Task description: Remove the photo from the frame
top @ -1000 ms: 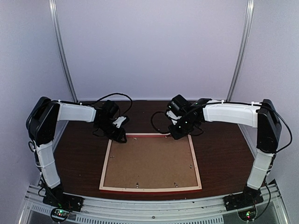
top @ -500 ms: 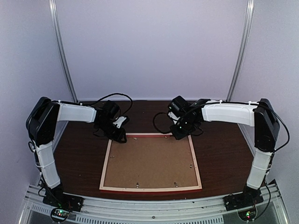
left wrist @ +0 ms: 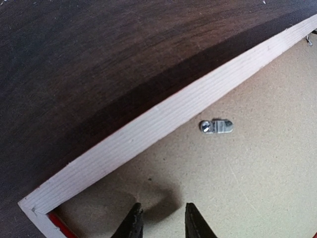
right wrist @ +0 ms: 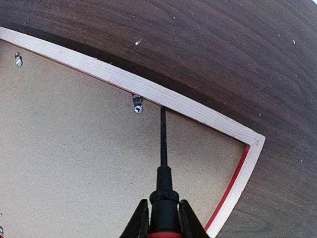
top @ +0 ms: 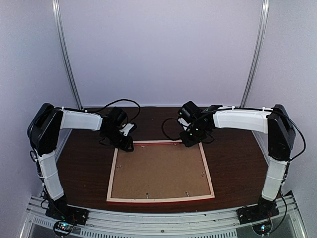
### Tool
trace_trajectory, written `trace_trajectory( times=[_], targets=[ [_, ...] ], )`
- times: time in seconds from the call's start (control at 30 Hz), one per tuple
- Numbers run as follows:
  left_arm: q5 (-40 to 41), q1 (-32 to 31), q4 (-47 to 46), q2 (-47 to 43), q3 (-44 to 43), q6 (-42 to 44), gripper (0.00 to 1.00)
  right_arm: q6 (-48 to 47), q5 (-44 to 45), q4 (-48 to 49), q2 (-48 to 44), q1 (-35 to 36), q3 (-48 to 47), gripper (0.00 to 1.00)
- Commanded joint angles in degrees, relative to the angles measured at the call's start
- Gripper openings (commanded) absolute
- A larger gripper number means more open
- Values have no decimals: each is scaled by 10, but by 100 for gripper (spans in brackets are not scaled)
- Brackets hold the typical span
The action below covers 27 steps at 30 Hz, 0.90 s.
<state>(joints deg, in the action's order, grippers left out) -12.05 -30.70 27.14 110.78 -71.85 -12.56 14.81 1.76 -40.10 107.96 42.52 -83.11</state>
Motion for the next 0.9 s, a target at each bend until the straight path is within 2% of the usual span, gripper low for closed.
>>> trace_trajectory(
  times=[0.0,0.87],
  targets=[
    [8,-8,-10,-6,11,-6,30,3,-33,22,16,11,-9,0],
    [2,-23,-47,-24,63,-23,29,64,43,-17,103,87,-94,0]
  ],
)
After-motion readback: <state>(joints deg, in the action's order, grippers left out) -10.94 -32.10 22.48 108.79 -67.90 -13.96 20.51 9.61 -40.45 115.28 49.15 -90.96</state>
